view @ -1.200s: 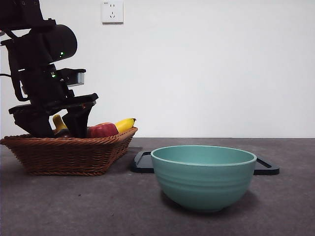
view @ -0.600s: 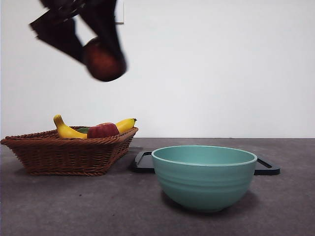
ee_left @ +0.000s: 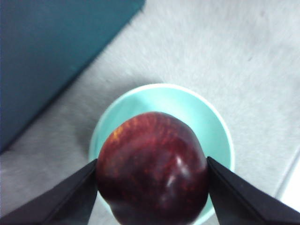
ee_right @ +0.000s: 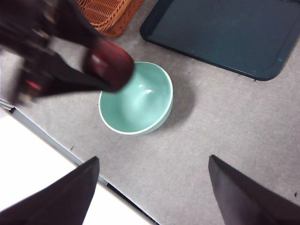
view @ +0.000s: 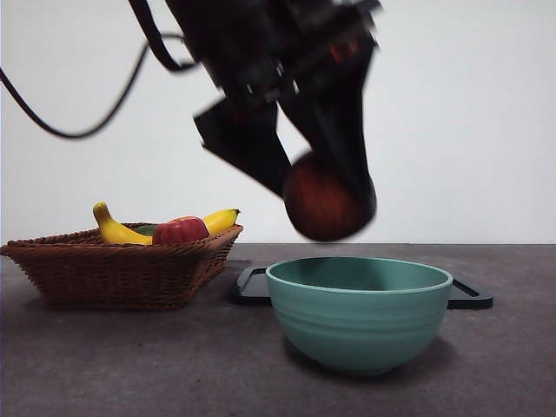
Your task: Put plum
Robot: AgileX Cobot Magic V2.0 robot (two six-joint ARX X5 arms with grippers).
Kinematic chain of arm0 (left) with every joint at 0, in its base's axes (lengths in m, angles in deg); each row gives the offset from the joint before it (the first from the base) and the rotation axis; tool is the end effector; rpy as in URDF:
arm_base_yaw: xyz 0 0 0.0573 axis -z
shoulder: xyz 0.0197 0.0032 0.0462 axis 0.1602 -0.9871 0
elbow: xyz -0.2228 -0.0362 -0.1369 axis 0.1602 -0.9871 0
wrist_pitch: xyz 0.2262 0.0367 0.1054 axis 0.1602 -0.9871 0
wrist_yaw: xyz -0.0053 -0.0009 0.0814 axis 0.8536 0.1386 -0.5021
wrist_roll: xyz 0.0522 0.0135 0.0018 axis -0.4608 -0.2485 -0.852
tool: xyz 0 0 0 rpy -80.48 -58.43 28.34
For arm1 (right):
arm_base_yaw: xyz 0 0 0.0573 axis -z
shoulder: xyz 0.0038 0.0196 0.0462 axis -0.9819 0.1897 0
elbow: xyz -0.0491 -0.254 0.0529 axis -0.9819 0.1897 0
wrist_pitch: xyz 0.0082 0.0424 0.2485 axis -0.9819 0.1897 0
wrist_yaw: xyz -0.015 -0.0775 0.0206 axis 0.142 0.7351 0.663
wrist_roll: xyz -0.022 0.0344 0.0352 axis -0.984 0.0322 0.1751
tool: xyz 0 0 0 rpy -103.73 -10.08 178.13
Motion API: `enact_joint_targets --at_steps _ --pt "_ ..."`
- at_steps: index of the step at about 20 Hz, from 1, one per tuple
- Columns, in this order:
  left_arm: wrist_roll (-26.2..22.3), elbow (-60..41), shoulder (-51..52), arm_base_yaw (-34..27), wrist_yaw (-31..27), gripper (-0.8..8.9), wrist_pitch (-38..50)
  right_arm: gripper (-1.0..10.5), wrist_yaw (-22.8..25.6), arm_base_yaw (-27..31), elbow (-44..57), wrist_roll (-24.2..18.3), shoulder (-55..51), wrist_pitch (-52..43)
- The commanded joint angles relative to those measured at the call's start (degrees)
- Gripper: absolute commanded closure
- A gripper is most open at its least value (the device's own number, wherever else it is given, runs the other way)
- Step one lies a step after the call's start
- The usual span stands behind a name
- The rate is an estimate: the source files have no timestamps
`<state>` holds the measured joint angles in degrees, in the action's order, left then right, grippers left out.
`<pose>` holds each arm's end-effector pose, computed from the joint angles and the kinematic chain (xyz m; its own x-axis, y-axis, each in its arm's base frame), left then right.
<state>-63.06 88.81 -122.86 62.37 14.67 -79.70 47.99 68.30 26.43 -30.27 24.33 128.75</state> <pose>0.1978 -0.2681 0.2484 0.2853 -0.5201 -0.8050 0.8187 0.5690 -0.0774 0.0840 0.0301 0.3128 0.4889 0.5785 -0.6530 -0.4989 0.7994 0.3347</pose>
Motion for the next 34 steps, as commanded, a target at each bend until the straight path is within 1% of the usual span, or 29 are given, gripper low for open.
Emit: enact_joint_targets --at_steps 1,7,12,17,18,20,24,27,31,34 --pt "-0.33 1.31 -3.43 1.29 0.15 4.84 1.62 5.7 0.02 -0.15 -1.09 0.15 0.37 -0.59" --pt "-0.57 1.31 -9.33 1.92 0.13 4.84 3.72 5.7 0.02 -0.15 -1.09 0.15 0.37 -0.59" --pt "-1.57 1.31 -11.63 1.97 0.11 4.78 4.00 5.7 0.04 -0.15 -1.09 0.15 0.37 -0.59" --pt "-1.79 1.31 -11.85 2.12 0.13 4.69 4.87 5.7 0.04 -0.15 -1.09 0.15 0.37 -0.57" --pt "-1.79 1.31 -11.85 2.12 0.11 4.58 4.87 5.7 0.02 -0.15 -1.09 0.17 0.37 -0.57" --pt "-1.79 1.31 -11.85 2.14 0.11 3.91 4.85 5.7 0.04 -0.15 -1.09 0.15 0.37 -0.57" --pt "-1.77 1.66 -11.80 2.34 0.11 3.78 4.74 5.7 0.04 -0.15 -1.09 0.15 0.37 -0.55" --pt "-1.75 4.00 -11.76 2.38 0.11 3.79 2.69 5.7 0.04 -0.15 -1.09 0.15 0.37 -0.55" --pt "-1.77 9.97 -10.86 2.34 0.11 3.79 -2.43 5.7 0.04 -0.15 -1.09 0.15 0.37 -0.55" --pt "-1.70 12.57 -7.23 1.60 0.11 3.79 -2.36 5.7 0.04 -0.15 -1.09 0.15 0.37 -0.55"
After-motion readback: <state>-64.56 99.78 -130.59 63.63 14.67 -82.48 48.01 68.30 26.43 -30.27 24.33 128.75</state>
